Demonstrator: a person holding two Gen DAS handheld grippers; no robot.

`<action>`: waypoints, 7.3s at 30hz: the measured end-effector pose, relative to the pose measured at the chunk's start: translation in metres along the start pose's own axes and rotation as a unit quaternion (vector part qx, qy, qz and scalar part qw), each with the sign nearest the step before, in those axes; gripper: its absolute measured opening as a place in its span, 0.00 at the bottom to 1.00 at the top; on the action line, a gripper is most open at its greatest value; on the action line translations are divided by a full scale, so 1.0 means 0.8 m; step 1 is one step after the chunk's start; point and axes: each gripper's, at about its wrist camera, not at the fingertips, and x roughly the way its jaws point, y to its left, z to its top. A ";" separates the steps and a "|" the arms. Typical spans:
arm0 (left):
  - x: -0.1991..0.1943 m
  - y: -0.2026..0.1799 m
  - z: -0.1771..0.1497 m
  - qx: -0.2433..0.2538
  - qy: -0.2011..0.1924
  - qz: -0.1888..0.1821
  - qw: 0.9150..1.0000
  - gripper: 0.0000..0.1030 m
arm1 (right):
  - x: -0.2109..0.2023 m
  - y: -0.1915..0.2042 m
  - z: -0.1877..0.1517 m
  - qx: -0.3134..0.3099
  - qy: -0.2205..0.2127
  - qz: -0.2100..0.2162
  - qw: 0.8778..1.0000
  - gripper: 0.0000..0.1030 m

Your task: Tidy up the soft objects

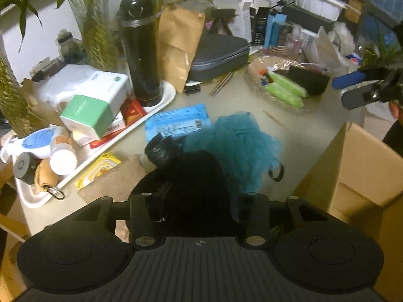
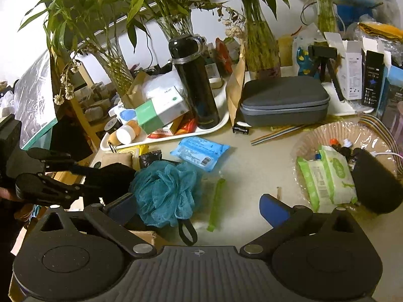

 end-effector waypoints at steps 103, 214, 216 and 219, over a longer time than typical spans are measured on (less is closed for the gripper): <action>-0.252 -0.109 -0.050 -0.062 -0.292 0.158 0.941 0.23 | -0.122 0.109 0.056 -0.219 -0.120 0.103 0.963 0.08; -0.183 -0.049 -0.090 -0.217 -0.162 0.150 0.951 0.77 | -0.013 0.060 0.015 -0.135 0.028 -0.020 0.990 1.00; -0.180 -0.042 -0.088 -0.212 -0.168 0.152 0.951 0.77 | -0.004 0.054 0.020 -0.136 0.031 -0.020 0.990 1.00; -0.174 -0.030 -0.086 -0.210 -0.173 0.159 0.949 0.77 | 0.009 0.048 0.027 -0.140 0.037 -0.014 0.989 1.00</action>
